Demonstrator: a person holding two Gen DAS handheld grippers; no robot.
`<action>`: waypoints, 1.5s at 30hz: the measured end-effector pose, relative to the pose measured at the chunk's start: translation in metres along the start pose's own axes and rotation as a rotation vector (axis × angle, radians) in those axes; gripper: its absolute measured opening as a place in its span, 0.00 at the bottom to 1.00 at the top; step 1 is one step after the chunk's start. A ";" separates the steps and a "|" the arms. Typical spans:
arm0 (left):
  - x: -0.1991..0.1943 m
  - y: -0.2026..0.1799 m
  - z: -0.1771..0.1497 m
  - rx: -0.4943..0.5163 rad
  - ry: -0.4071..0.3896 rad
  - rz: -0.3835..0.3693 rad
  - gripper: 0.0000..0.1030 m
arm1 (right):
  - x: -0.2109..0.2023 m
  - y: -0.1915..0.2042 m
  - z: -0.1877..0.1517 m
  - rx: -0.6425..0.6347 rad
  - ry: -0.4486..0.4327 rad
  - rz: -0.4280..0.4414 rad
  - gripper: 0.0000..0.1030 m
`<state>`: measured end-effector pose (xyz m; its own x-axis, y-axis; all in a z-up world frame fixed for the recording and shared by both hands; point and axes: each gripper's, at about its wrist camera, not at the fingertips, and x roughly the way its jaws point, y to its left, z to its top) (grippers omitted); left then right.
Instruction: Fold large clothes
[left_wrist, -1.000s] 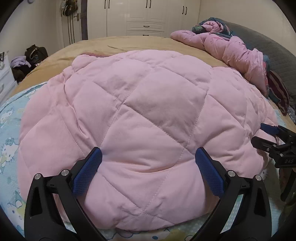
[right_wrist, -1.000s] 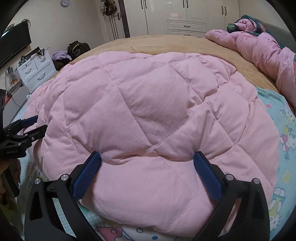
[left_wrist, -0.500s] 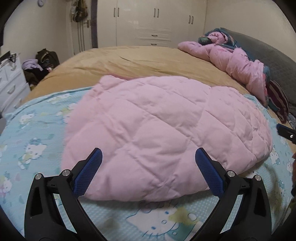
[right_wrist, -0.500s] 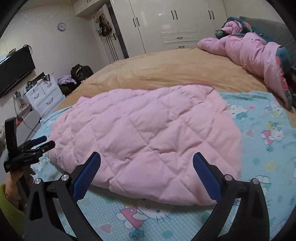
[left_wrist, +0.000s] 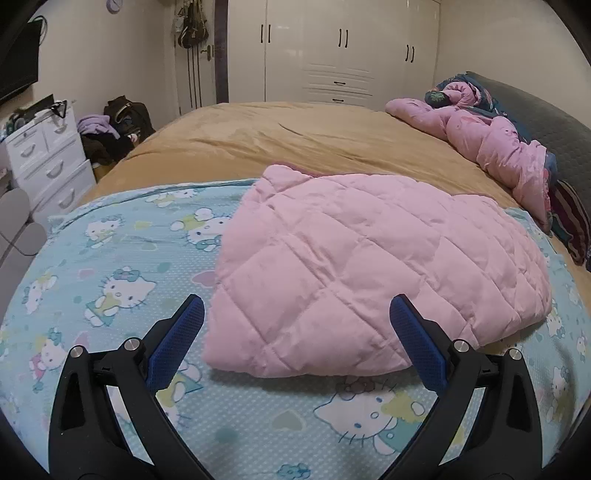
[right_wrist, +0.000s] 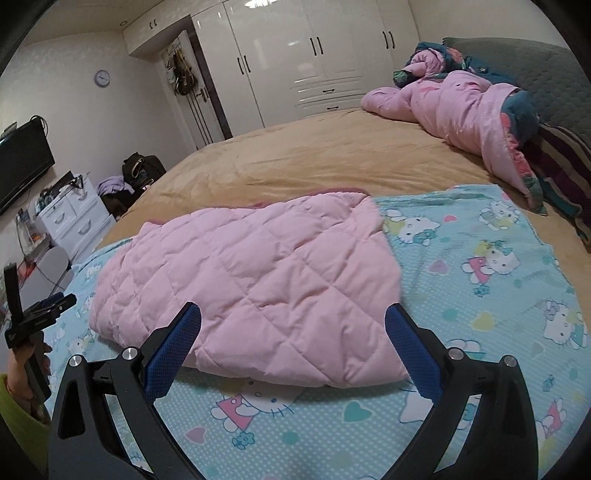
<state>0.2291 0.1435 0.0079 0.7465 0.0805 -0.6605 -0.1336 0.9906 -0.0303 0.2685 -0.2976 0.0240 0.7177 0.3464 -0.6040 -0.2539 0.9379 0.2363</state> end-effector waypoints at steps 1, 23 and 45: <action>-0.002 0.002 0.000 0.000 0.001 0.007 0.92 | -0.002 -0.001 0.001 0.000 0.002 -0.001 0.96; 0.062 0.072 -0.018 -0.162 0.143 0.011 0.92 | 0.080 -0.071 -0.029 0.143 0.175 -0.020 0.96; 0.152 0.078 -0.004 -0.197 0.231 -0.186 0.92 | 0.187 -0.102 -0.017 0.262 0.316 0.156 0.96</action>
<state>0.3298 0.2321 -0.0975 0.6055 -0.1486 -0.7819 -0.1494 0.9438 -0.2950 0.4177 -0.3282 -0.1266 0.4403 0.5097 -0.7391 -0.1412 0.8523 0.5036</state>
